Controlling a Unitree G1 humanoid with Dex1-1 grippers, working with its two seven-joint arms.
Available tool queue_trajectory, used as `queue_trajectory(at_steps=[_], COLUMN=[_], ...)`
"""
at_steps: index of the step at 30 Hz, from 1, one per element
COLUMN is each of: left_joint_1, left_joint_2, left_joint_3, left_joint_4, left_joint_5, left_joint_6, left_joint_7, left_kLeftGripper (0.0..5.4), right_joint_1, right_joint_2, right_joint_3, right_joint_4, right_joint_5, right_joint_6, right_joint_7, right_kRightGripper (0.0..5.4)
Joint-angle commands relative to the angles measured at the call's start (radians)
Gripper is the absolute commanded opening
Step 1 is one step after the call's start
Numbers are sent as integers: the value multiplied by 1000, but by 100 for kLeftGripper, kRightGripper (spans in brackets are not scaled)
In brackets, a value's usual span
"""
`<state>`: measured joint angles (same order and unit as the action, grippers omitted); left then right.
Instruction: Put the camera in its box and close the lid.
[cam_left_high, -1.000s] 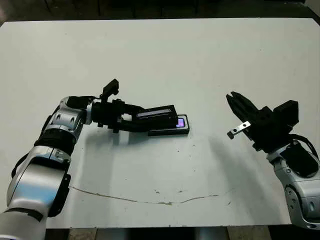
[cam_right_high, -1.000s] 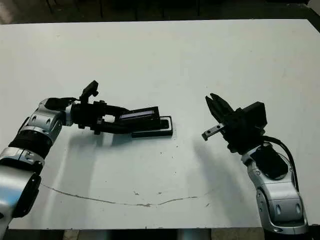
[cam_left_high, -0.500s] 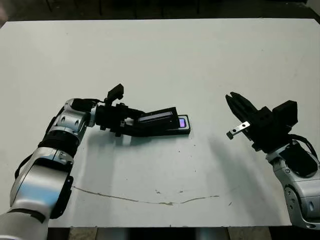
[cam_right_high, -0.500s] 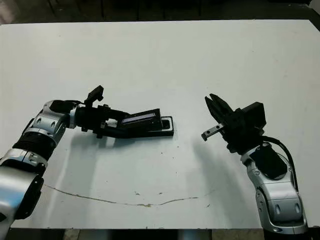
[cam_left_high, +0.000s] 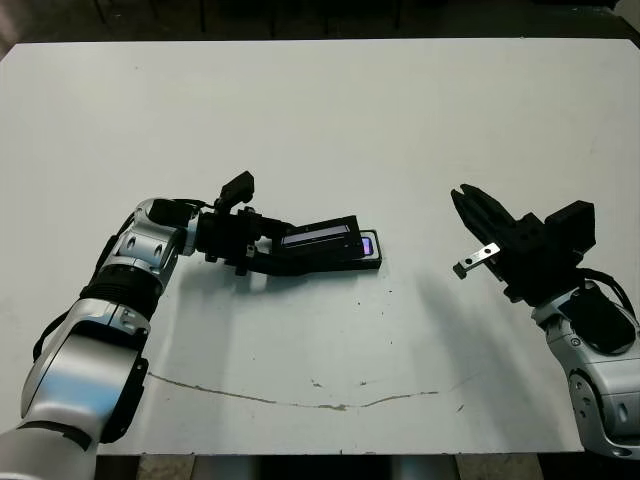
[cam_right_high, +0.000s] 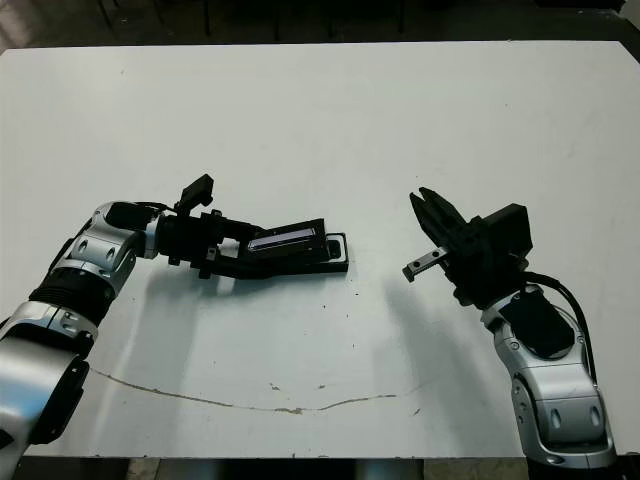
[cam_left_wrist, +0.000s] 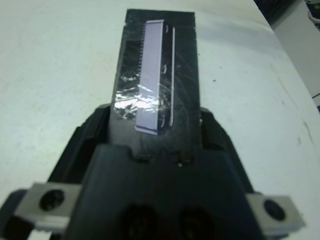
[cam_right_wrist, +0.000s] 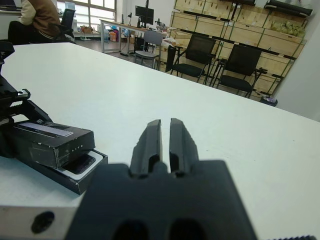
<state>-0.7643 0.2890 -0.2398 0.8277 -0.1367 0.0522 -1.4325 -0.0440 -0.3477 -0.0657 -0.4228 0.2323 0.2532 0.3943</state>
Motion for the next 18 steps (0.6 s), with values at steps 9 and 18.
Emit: queue_trajectory(at_steps=[9, 18], left_joint_1=[74, 16], left_joint_2=[-73, -138], left_joint_3=[-89, -126], left_joint_4=[59, 141], left_joint_5=[69, 119], left_joint_6=[-14, -58], left_joint_7=[58, 126], left_kLeftGripper=[281, 281], right_joint_1=[12, 20], right_joint_2=[-14, -22], right_joint_3=[-8, -14], right_joint_4=[-17, -52], right_joint_5=[9, 15], right_joint_6=[21, 32], right_joint_7=[7, 4], right_kRightGripper=[0, 0])
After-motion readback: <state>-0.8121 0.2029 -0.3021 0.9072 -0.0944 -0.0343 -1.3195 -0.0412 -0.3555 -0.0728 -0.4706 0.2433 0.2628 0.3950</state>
